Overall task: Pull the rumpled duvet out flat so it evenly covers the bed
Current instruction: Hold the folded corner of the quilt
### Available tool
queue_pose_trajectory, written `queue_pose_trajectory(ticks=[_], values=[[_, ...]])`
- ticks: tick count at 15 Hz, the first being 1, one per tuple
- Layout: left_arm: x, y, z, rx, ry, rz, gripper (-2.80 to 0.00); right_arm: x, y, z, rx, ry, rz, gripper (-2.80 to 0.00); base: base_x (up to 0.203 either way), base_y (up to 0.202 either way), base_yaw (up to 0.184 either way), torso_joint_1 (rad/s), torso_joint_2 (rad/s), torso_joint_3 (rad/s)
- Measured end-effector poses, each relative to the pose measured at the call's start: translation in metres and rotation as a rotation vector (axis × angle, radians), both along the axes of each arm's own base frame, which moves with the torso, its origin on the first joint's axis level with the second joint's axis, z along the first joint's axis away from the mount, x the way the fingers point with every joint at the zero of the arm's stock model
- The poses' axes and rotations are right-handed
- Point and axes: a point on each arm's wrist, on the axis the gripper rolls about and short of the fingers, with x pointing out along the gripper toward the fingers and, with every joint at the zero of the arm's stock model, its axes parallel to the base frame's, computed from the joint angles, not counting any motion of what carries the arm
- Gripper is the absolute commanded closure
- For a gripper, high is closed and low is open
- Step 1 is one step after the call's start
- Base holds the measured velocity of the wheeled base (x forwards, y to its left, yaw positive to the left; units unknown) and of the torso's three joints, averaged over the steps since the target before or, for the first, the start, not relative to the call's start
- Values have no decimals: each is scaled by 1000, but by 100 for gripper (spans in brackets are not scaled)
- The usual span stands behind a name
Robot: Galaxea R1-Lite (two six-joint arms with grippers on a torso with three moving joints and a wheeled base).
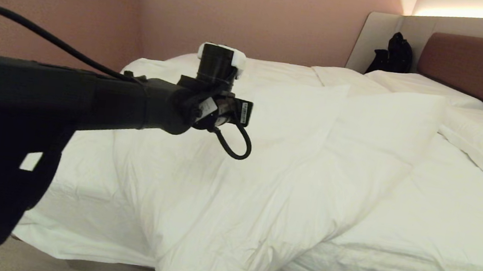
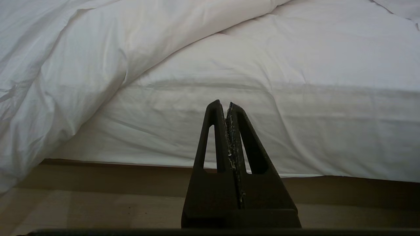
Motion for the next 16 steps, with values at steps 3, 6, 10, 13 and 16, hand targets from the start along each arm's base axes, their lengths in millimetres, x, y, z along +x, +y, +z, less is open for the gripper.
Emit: queue_pose_trajectory(ticks=[3, 6, 10, 13, 16], values=[[0, -31, -21, 82, -10, -68, 0, 0, 0, 0, 0, 0, 0, 0, 0, 0, 0, 0, 0, 0], [0, -46, -33, 80, -21, -93, 0, 0, 0, 0, 0, 0, 0, 0, 0, 0, 0, 0, 0, 0], [-24, -77, -35, 99, -41, -178, 0, 0, 0, 0, 0, 0, 0, 0, 0, 0, 0, 0, 0, 0], [-53, -107, -33, 108, -82, -263, 0, 0, 0, 0, 0, 0, 0, 0, 0, 0, 0, 0, 0, 0], [-77, -127, -35, 125, -86, -304, 0, 0, 0, 0, 0, 0, 0, 0, 0, 0, 0, 0, 0, 0]])
